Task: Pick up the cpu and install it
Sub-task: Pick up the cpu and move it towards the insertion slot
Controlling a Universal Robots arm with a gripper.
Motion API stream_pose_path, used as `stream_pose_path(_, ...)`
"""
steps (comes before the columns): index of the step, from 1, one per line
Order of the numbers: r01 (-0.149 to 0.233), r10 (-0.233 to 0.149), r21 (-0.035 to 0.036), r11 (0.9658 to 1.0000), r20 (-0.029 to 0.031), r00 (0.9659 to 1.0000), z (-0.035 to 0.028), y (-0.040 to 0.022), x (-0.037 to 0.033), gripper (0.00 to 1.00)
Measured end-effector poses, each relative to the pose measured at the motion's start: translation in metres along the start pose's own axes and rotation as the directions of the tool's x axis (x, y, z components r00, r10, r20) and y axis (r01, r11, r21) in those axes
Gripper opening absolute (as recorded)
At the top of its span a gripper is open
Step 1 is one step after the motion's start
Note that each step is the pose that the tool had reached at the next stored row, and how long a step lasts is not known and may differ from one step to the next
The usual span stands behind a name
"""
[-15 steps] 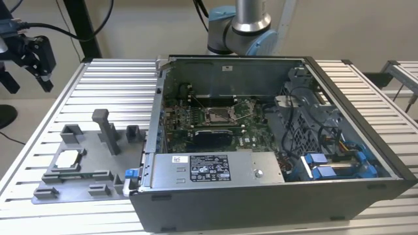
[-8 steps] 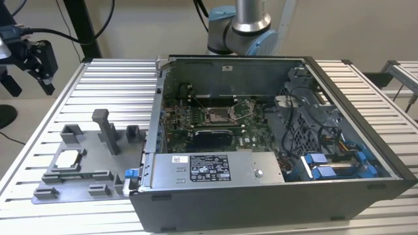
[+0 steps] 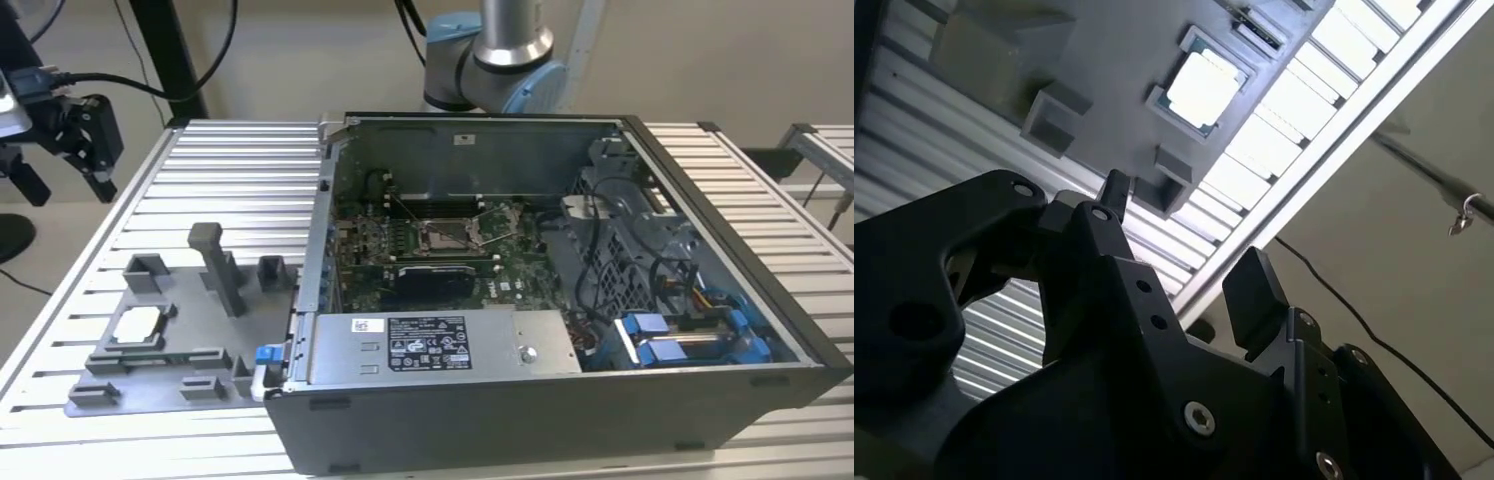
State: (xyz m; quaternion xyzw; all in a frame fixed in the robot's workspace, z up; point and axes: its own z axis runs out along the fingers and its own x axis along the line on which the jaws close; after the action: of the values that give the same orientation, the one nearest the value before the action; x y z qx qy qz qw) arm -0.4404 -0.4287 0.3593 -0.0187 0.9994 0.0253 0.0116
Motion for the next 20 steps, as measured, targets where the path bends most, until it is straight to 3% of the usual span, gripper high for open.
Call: stream_pose_path(20, 0.0, 0.0, 0.0001, 1.0, -0.0001, 1.0, 0.0286, -0.0015, 0.0007, 1.0)
